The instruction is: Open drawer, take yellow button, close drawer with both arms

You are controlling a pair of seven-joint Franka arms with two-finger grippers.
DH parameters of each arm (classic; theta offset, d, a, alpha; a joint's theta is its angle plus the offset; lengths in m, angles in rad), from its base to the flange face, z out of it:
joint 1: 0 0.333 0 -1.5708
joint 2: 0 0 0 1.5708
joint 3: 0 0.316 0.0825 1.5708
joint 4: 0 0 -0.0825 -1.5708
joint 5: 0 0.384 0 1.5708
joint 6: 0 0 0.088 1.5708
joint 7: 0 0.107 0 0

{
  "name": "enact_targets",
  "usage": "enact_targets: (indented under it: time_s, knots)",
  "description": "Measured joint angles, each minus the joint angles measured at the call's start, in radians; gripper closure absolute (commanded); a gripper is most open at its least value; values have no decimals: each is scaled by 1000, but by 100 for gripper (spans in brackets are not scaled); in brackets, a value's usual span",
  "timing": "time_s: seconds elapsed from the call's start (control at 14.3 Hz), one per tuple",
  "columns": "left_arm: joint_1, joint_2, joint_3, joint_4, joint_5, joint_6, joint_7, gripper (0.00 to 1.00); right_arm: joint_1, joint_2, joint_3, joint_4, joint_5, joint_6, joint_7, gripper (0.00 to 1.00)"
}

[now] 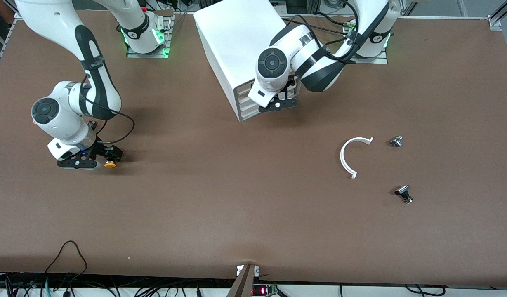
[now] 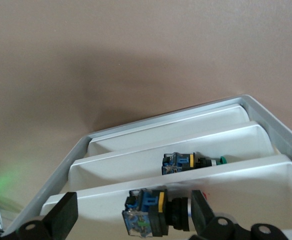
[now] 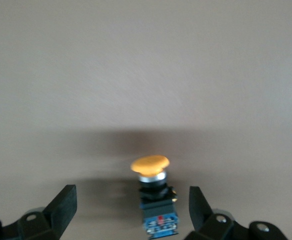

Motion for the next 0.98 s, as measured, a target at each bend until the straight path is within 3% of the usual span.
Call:
enact_targets:
  time_s: [0.49, 0.7, 0.77, 0.98]
  knots:
    - [290, -27, 7, 196, 46, -230, 319, 1, 26, -129, -1, 118, -1, -265, 0, 1]
    - [326, -88, 6, 246, 133, -332, 527, 1, 20, -173, 1, 164, -22, -370, 4, 1]
    - [332, -124, 6, 251, 142, -367, 586, 1, -3, -192, 22, 188, -38, -420, 16, 1]
    - [408, -231, 5, 253, 145, -427, 728, 1, -196, -264, 236, 249, -81, -547, 48, 1]
